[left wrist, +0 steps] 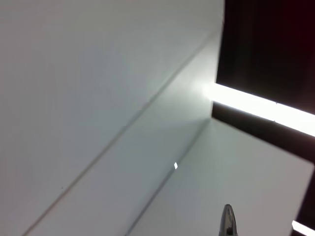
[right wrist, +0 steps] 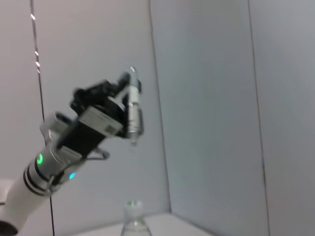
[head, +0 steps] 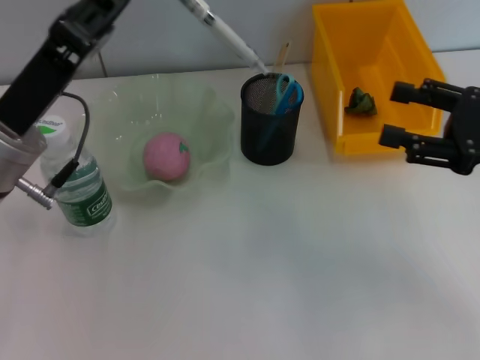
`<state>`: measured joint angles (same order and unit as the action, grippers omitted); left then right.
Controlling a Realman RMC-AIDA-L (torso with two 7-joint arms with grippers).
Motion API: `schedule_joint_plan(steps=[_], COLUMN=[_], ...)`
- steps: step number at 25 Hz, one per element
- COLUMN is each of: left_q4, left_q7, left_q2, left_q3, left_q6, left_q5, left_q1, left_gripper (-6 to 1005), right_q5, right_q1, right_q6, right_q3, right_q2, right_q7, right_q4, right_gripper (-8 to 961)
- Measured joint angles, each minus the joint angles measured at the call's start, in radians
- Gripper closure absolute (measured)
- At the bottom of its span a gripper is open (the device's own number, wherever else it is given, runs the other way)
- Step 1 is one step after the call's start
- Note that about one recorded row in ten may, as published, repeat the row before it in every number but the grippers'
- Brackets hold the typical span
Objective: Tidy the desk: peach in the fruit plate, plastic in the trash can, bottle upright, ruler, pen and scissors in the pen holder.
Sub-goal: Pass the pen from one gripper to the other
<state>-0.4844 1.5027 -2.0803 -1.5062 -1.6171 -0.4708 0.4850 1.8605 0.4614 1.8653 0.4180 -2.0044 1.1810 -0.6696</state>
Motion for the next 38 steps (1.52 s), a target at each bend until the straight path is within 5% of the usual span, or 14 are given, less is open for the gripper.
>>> schedule_joint_plan(steps=[7,19,38], left_q4=[0.012,-0.009,-0.063], left_q7=[-0.012,-0.013,-0.008], left_q2=[0.000,0.000,0.000], left_q3=[-0.238,-0.515,-0.559], left_q6=[0.027,0.167,0.268], left_q5=[0.332,0.681,0.700], left_q1=[-0.008,-0.016,-0.019], left_gripper=[861,860,859], right_q5=[-0.052,-0.187,-0.182], right_q1=[0.004,0.050,0.152], right_q6=[-0.006,-0.026,-0.075], right_q3=[0.000,0.011,0.039], right_q2=[-0.059,-0.071,-0.077], right_q7=[-0.206,-0.583,-0.805], right_q4=[0.068,0.254,0.353], right_gripper=[187,187,188])
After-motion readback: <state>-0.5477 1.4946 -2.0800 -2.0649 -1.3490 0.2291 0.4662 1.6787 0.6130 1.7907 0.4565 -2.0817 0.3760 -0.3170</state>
